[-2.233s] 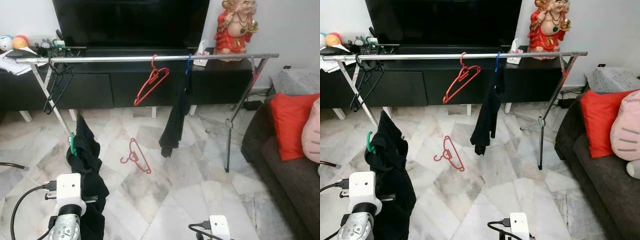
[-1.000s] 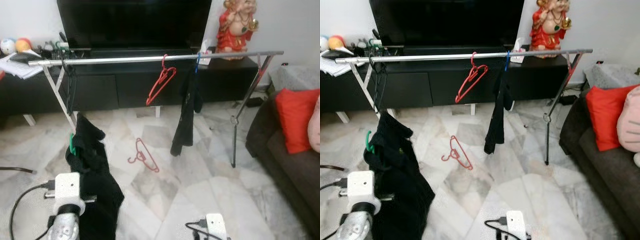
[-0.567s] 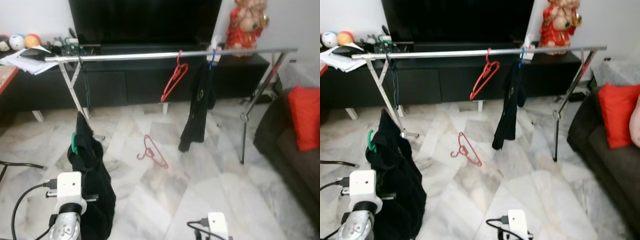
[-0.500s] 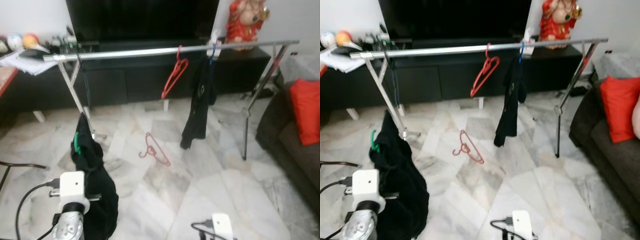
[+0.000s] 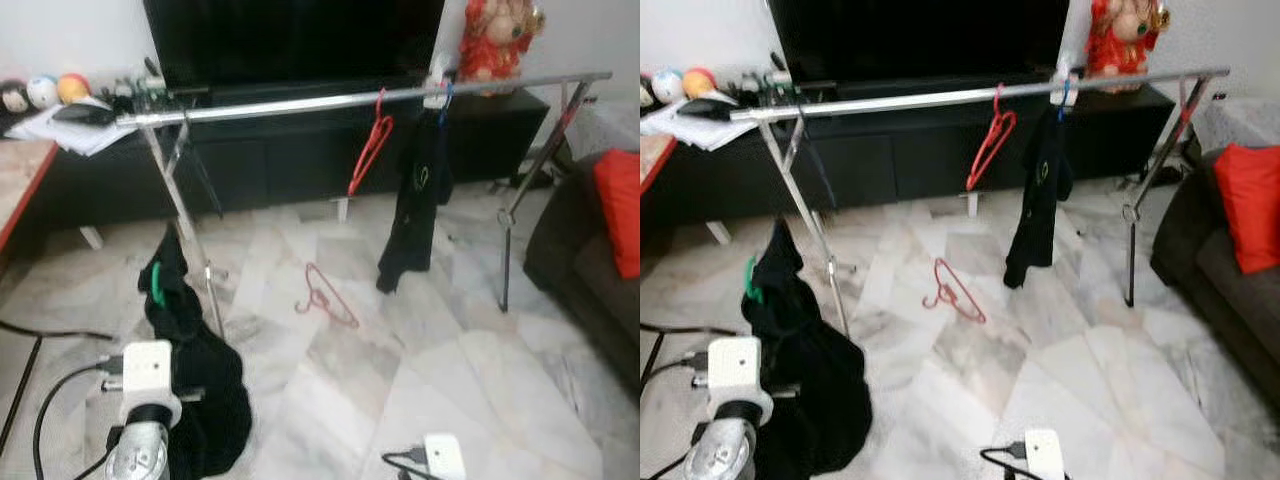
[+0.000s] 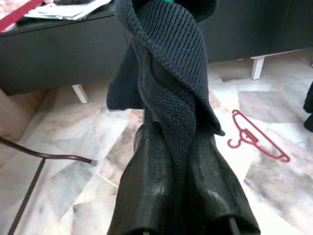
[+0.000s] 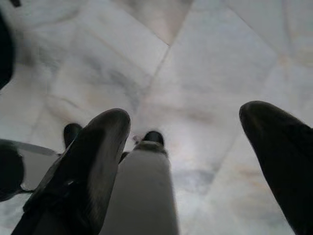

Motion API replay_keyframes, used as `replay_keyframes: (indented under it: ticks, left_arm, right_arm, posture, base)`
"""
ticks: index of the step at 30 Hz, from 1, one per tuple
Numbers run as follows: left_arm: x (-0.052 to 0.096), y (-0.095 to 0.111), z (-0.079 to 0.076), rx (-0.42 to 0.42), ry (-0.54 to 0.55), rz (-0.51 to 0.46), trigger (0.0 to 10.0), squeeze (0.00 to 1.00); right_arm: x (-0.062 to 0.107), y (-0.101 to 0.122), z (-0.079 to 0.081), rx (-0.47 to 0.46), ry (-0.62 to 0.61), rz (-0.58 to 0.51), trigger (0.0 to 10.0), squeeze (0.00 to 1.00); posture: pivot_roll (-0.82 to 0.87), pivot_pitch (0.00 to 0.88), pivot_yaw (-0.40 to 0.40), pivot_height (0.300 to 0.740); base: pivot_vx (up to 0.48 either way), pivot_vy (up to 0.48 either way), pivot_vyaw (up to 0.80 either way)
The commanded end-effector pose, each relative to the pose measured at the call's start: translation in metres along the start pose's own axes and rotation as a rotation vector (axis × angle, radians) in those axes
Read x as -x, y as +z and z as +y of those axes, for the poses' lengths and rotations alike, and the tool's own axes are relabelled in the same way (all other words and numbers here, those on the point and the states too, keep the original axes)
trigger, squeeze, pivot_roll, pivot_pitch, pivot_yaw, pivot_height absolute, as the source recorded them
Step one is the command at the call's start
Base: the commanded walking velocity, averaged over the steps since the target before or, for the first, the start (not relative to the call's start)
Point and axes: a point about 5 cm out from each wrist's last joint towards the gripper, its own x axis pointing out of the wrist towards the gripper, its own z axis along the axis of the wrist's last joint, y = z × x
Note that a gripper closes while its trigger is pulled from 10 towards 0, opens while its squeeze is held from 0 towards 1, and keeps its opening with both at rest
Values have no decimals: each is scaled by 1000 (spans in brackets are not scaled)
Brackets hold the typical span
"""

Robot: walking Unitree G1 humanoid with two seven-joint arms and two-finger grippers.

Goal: Hang hanger

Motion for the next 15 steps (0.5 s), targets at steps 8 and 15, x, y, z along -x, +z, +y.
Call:
replay_keyframes:
  ticks: [8,15]
  left_arm:
    - [0,7,-1,5,-23,-32,10000,0]
    - [0,7,-2,9,-35,-32,10000,0]
  right_arm:
    - [-1,3,2,-4,3,-9,10000,0]
    - [-1,3,2,-14,-7,-8,10000,0]
  posture:
    - [-51,0,-18,740]
    - [-50,0,-17,740]
  base:
    - [0,0,0]
    - [0,0,0]
